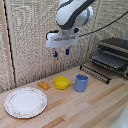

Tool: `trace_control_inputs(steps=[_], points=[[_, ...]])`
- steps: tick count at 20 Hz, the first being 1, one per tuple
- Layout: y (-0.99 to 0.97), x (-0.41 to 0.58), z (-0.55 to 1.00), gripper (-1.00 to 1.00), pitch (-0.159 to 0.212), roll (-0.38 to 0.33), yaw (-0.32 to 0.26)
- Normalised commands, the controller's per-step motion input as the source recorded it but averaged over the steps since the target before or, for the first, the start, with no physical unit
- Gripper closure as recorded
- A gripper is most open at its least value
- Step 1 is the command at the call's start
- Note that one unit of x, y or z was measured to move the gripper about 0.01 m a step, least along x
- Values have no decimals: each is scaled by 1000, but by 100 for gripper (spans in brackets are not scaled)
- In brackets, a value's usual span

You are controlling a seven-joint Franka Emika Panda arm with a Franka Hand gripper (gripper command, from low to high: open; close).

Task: Please reach out your grabber to the yellow dish. Tenderly grip the yellow dish using your grabber. Set the yellow dish on the baking sheet. Posit your grabber on the rim of the baking sheet carrying the yellow dish. Mindfully slide the baking sheet with the yellow dish into the oven. Let go of your grabber's hold on the baking sheet's edge when it is entirely in the oven.

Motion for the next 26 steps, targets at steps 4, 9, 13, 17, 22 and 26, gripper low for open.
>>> trace_control_inputs(steps=[4,9,13,17,22,26], points=[[-434,510,-182,-100,45,52,-25],[-534,508,-239,-100,61,56,0],[-420,233,-229,-100,114,5,0],[-352,112,-328,-100,108,0,4],[-333,215,-390,-100,81,0,10],[-336,329,-392,-100,40,13,47]])
